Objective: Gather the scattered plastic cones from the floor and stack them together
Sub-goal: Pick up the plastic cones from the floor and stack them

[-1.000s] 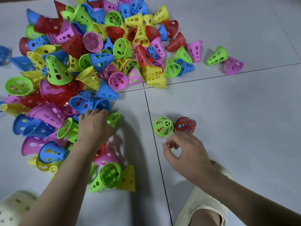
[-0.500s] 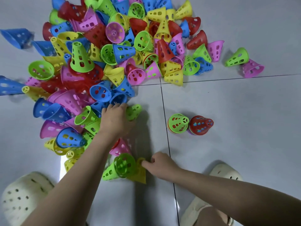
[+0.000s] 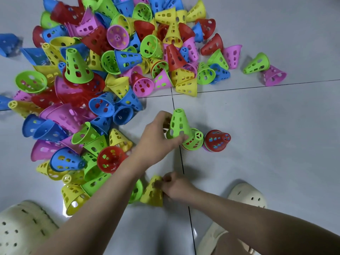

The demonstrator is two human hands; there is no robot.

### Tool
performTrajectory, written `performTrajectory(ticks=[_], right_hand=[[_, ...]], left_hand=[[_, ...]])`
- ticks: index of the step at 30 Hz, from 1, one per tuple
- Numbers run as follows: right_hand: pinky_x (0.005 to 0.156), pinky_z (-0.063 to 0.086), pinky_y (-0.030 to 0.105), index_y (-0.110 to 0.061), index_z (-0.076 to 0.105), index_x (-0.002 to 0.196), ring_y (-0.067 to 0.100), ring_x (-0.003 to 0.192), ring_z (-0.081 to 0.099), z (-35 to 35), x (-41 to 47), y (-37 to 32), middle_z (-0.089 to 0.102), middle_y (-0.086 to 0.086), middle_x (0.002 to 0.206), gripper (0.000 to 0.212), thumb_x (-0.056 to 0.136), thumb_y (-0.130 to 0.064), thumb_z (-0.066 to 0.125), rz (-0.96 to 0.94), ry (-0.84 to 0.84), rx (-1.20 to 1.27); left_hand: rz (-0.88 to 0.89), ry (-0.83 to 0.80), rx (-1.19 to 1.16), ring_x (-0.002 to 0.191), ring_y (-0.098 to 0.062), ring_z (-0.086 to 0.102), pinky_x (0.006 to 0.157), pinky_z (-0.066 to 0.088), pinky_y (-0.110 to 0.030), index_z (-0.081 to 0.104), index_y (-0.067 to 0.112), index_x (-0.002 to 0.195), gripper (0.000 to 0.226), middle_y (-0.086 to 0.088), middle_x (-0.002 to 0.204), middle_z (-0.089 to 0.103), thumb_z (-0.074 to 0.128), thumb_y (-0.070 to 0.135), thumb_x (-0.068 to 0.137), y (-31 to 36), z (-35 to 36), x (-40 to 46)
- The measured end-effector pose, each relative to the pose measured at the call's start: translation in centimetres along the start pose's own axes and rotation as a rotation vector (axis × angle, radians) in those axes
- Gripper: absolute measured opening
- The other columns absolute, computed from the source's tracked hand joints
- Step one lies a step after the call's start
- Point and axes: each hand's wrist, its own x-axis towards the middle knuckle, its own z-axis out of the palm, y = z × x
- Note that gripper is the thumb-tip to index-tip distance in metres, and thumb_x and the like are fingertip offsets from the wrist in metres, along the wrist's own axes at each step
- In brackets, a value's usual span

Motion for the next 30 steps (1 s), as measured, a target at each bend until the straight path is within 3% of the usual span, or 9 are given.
performTrajectory(ticks=[2,6,10,13,16,18,21,24,30], right_hand=[[0.064,0.049,0.024,-0.016,0.062,0.073,0.005,0.056,0.059,-2.0,-1.0,-0.2,0.064,-0.005,0.062,0.032,0.080,-0.046,0.071,-0.069,0.030,0.121],[0.080,0.061,0.042,-0.009,0.069,0.080,0.017,0.074,0.067,-5.9,-3.4,0.8,0.069,0.006,0.075,0.023,0.076,-0.031,0.073,-0.128,0.132,0.441],[0.072,0.053,0.039,-0.005,0.055,0.074,0.016,0.070,0.055,-8.7,-6.8,2.5,0.054,0.006,0.069,0.038,0.069,-0.039,0.070,-0.252,0.217,0.455],[0.069,0.047,0.032,-0.001,0.056,0.079,0.015,0.067,0.056,-10.0,-8.9,3.1,0.059,0.001,0.066,0.030,0.075,-0.028,0.068,-0.373,0.358,0.496],[0.073,0.053,0.036,-0.017,0.063,0.084,0.026,0.076,0.067,-11.4,-10.5,2.9,0.070,0.004,0.079,0.019,0.078,-0.034,0.069,-0.506,0.505,0.430],[0.077,0.054,0.026,-0.026,0.063,0.092,0.018,0.083,0.070,-12.4,-11.0,2.4,0.073,-0.003,0.087,0.012,0.081,-0.027,0.069,-0.586,0.617,0.374],[0.084,0.049,0.015,-0.030,0.058,0.104,0.009,0.093,0.068,-13.9,-10.7,1.5,0.071,-0.015,0.096,0.026,0.083,-0.018,0.068,-0.673,0.800,0.318],[0.089,0.043,0.010,-0.028,0.057,0.114,0.004,0.101,0.063,-14.8,-9.1,1.4,0.068,-0.015,0.103,0.033,0.083,-0.029,0.068,-0.664,0.930,0.222],[0.087,0.038,0.006,-0.016,0.058,0.122,-0.003,0.099,0.053,-15.0,-5.0,3.3,0.061,-0.010,0.111,0.037,0.088,-0.018,0.072,-0.587,0.839,-0.042]], left_hand=[[0.030,-0.045,-0.013,0.093,-0.004,0.062,0.082,0.049,-0.019,0.053,0.017,0.111,0.050,0.008,0.100,0.068,0.086,0.031,0.077,0.3,0.6,0.3],[0.053,-0.083,-0.004,0.102,-0.011,0.063,0.092,0.051,-0.035,0.052,0.020,0.112,0.055,0.006,0.104,0.068,0.088,0.035,0.074,-0.1,1.3,1.0],[0.094,-0.115,0.066,0.100,-0.001,0.060,0.090,0.050,-0.030,0.051,0.024,0.112,0.055,0.013,0.103,0.065,0.088,0.034,0.073,-0.1,2.5,1.2],[0.132,-0.161,0.155,0.097,-0.006,0.061,0.087,0.050,-0.034,0.050,0.028,0.114,0.053,0.014,0.104,0.063,0.086,0.032,0.075,-0.3,3.7,1.2],[0.177,-0.166,0.303,0.099,-0.019,0.061,0.083,0.051,-0.041,0.051,0.027,0.118,0.049,0.007,0.110,0.065,0.080,0.028,0.078,-0.7,4.4,1.3],[0.190,-0.168,0.388,0.098,-0.022,0.060,0.081,0.049,-0.039,0.051,0.024,0.120,0.050,0.004,0.109,0.065,0.080,0.030,0.079,-1.1,4.6,1.4],[0.215,-0.186,0.448,0.094,-0.023,0.060,0.077,0.049,-0.038,0.051,0.024,0.119,0.050,0.003,0.105,0.066,0.079,0.037,0.080,-1.9,4.8,1.6],[0.239,-0.201,0.483,0.097,-0.022,0.061,0.080,0.050,-0.038,0.052,0.025,0.123,0.051,0.004,0.109,0.067,0.078,0.037,0.081,-2.6,4.6,1.6],[0.351,-0.304,0.663,0.116,-0.024,0.060,0.098,0.049,-0.037,0.051,0.019,0.139,0.056,-0.001,0.133,0.062,0.071,0.033,0.089,-3.1,1.8,1.6]])
